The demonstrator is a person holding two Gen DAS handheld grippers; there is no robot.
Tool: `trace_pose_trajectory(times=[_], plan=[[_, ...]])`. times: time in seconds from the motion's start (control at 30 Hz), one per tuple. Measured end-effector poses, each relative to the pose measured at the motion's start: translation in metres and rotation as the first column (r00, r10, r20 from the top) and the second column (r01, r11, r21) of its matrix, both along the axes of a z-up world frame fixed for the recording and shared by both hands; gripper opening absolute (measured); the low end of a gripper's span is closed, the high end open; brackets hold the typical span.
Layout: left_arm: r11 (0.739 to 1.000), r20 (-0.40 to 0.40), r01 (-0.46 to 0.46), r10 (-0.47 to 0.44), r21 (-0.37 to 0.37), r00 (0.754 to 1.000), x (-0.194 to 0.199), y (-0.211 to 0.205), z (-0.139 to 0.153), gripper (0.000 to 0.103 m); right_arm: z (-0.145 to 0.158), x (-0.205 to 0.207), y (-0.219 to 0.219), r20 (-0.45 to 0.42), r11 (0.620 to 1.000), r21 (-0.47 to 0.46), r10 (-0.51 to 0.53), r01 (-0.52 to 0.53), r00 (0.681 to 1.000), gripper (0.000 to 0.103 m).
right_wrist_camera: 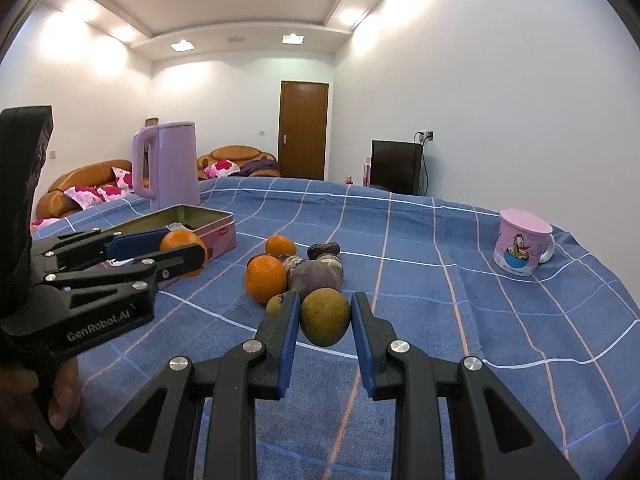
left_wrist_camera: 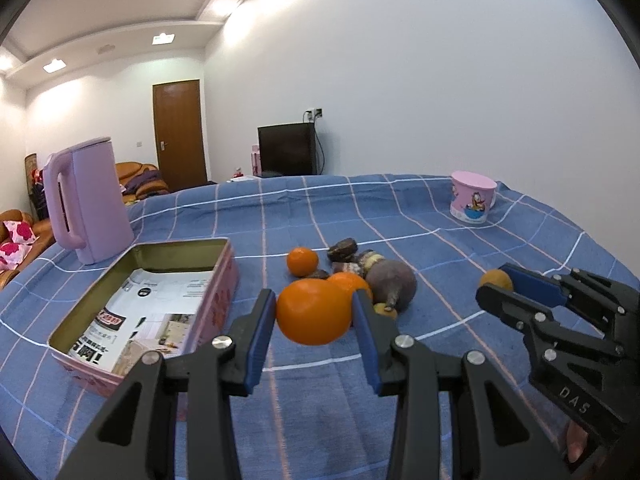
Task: Organize fruits
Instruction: 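Lift both held fruits and carry them over the open tin box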
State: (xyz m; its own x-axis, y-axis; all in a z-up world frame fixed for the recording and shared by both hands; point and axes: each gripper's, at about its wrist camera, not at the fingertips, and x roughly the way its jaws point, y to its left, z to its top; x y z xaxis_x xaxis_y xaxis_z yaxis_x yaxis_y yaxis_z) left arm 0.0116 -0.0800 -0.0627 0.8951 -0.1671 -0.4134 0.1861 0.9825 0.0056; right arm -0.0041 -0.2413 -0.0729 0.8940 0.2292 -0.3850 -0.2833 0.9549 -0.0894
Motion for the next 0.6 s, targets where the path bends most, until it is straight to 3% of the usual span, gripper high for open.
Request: trace_pose_trajectory(times=[0.27, 0.6], plan=[[0.998, -0.019, -0.069, 0.069, -0.011, 0.997, 0.011, 0.038, 0.011, 0.041, 0.022, 0.023, 0.021, -0.035, 0.998, 0.024, 0.062, -0.062, 0.997, 0.028], [0.983, -0.045, -0.182, 0.182, 0.004, 0.982, 0.031, 0.097, 0.018, 0.041, 0.043, 0.055, 0.091, -0.064, 0.978, -0.015, 0.205, -0.207, 0.977, 0.028]])
